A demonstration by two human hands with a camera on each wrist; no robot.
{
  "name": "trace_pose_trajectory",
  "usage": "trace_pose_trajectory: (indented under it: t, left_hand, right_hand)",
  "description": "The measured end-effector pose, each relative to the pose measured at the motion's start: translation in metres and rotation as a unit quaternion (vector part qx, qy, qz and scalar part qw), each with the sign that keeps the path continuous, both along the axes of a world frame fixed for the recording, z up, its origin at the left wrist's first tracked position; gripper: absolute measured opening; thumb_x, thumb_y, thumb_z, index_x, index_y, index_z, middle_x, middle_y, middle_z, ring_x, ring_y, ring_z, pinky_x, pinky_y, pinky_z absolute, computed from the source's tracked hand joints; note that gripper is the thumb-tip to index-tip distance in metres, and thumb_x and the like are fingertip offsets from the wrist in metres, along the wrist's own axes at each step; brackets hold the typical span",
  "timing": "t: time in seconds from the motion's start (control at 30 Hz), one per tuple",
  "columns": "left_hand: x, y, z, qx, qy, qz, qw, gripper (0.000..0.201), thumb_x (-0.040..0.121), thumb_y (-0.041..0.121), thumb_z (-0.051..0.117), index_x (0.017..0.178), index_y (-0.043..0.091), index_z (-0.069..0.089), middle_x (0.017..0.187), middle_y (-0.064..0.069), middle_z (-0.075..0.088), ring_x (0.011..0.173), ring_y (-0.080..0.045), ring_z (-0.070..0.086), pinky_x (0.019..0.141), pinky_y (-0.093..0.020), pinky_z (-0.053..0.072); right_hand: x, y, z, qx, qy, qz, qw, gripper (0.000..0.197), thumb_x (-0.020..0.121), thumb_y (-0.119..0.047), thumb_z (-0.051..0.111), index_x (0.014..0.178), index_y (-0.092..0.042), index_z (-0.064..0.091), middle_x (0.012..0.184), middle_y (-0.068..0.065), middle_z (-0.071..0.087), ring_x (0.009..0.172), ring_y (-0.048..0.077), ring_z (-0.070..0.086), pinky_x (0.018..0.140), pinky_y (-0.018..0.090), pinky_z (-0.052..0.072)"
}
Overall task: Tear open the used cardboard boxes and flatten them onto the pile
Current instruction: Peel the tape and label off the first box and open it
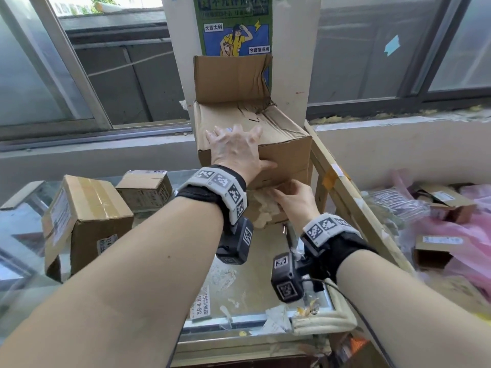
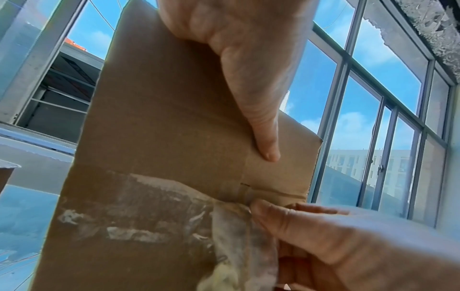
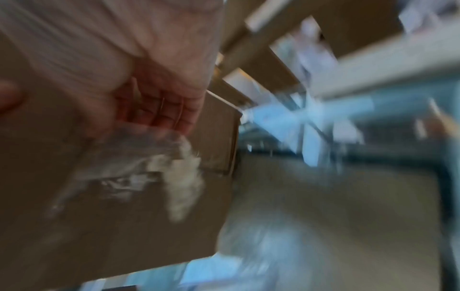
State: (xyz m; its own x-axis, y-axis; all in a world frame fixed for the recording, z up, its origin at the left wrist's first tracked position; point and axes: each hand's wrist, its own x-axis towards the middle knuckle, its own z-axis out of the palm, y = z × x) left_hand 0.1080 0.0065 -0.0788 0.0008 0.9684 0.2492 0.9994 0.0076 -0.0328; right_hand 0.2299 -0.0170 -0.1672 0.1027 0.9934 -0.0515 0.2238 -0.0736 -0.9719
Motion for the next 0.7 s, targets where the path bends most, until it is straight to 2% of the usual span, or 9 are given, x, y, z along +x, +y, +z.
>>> trace_pose_trajectory:
  t: [0.07, 0.13, 0.17, 0.23, 0.33, 0.43, 0.53, 0.6, 0.7]
  left_hand:
    - [-0.002, 0.0, -0.001, 0.009, -0.003, -0.009, 1.0, 0.073, 0.068, 0.078, 0.058, 0.122, 0.029, 0.047, 0.119, -0.009, 0.056, 0.121, -0.041, 0.047, 0.103, -0.055, 0.034]
    - [-0.002, -0.001, -0.001, 0.017, -0.001, -0.018, 1.0, 0.071, 0.069, 0.076, 0.059, 0.122, 0.029, 0.048, 0.117, -0.008, 0.056, 0.118, -0.039, 0.048, 0.102, -0.052, 0.035]
    - [-0.001, -0.002, 0.0, 0.018, 0.0, -0.021, 1.0, 0.07, 0.07, 0.075, 0.059, 0.121, 0.028, 0.048, 0.116, -0.007, 0.057, 0.117, -0.038, 0.049, 0.101, -0.051, 0.035]
    - [-0.001, -0.003, 0.001, 0.016, 0.0, -0.021, 1.0, 0.069, 0.071, 0.074, 0.059, 0.12, 0.028, 0.048, 0.114, -0.007, 0.057, 0.114, -0.036, 0.05, 0.101, -0.049, 0.036]
    - [-0.002, -0.004, 0.001, 0.015, -0.004, -0.02, 1.0, 0.068, 0.071, 0.074, 0.06, 0.119, 0.028, 0.048, 0.114, -0.007, 0.057, 0.115, -0.036, 0.05, 0.1, -0.048, 0.036]
    - [-0.006, -0.005, 0.0, 0.021, -0.008, -0.023, 0.999, 0.065, 0.071, 0.073, 0.06, 0.118, 0.029, 0.048, 0.113, -0.006, 0.057, 0.112, -0.035, 0.05, 0.098, -0.047, 0.036]
    - [-0.012, -0.003, -0.001, 0.028, -0.011, -0.018, 0.999, 0.065, 0.071, 0.075, 0.059, 0.116, 0.029, 0.049, 0.112, -0.006, 0.057, 0.113, -0.037, 0.049, 0.098, -0.048, 0.037]
    - [-0.016, -0.002, -0.002, 0.029, -0.019, -0.01, 0.999, 0.066, 0.07, 0.075, 0.059, 0.117, 0.03, 0.048, 0.113, -0.006, 0.057, 0.114, -0.038, 0.049, 0.099, -0.049, 0.037]
    - [-0.019, -0.001, -0.002, 0.034, -0.026, 0.0, 0.999, 0.067, 0.069, 0.077, 0.058, 0.117, 0.031, 0.048, 0.113, -0.007, 0.057, 0.114, -0.039, 0.05, 0.099, -0.05, 0.037]
  right_hand:
    - [0.004, -0.004, 0.004, 0.067, -0.075, 0.012, 0.995, 0.028, 0.076, -0.036, 0.076, 0.079, -0.016, 0.056, 0.077, -0.004, 0.063, 0.071, 0.012, 0.058, 0.065, 0.03, 0.048]
    - [0.008, -0.005, 0.008, 0.11, -0.157, 0.002, 0.981, 0.031, 0.084, -0.04, 0.067, 0.083, -0.014, 0.052, 0.079, -0.002, 0.059, 0.07, 0.014, 0.052, 0.064, 0.03, 0.044]
    - [0.01, -0.005, 0.008, 0.142, -0.201, -0.016, 0.969, 0.026, 0.089, -0.036, 0.061, 0.087, -0.012, 0.051, 0.085, 0.001, 0.059, 0.076, 0.019, 0.052, 0.068, 0.032, 0.045]
    - [0.014, -0.004, 0.007, 0.215, -0.305, -0.03, 0.927, 0.01, 0.088, -0.012, 0.056, 0.096, -0.008, 0.053, 0.098, 0.009, 0.055, 0.091, 0.027, 0.05, 0.076, 0.038, 0.047]
    - [0.016, -0.002, 0.0, 0.246, -0.433, 0.017, 0.867, 0.025, 0.075, 0.006, 0.058, 0.098, -0.005, 0.06, 0.101, 0.013, 0.05, 0.097, 0.032, 0.046, 0.072, 0.037, 0.042]
    - [0.013, 0.004, -0.004, 0.279, -0.467, 0.003, 0.839, 0.02, 0.065, 0.002, 0.075, 0.08, -0.006, 0.067, 0.085, 0.012, 0.055, 0.081, 0.034, 0.053, 0.059, 0.031, 0.042]
    - [0.009, 0.009, -0.001, 0.289, -0.453, 0.002, 0.844, 0.018, 0.06, 0.001, 0.081, 0.069, -0.008, 0.068, 0.077, 0.011, 0.056, 0.072, 0.032, 0.056, 0.055, 0.026, 0.038]
    - [0.005, 0.011, 0.001, 0.29, -0.447, 0.01, 0.846, 0.013, 0.065, 0.003, 0.075, 0.072, -0.005, 0.068, 0.082, 0.013, 0.057, 0.079, 0.034, 0.056, 0.059, 0.03, 0.045]
    - [-0.001, 0.008, 0.002, 0.245, -0.45, 0.035, 0.858, 0.007, 0.081, -0.003, 0.062, 0.086, 0.0, 0.065, 0.1, 0.014, 0.055, 0.099, 0.033, 0.049, 0.078, 0.039, 0.045]
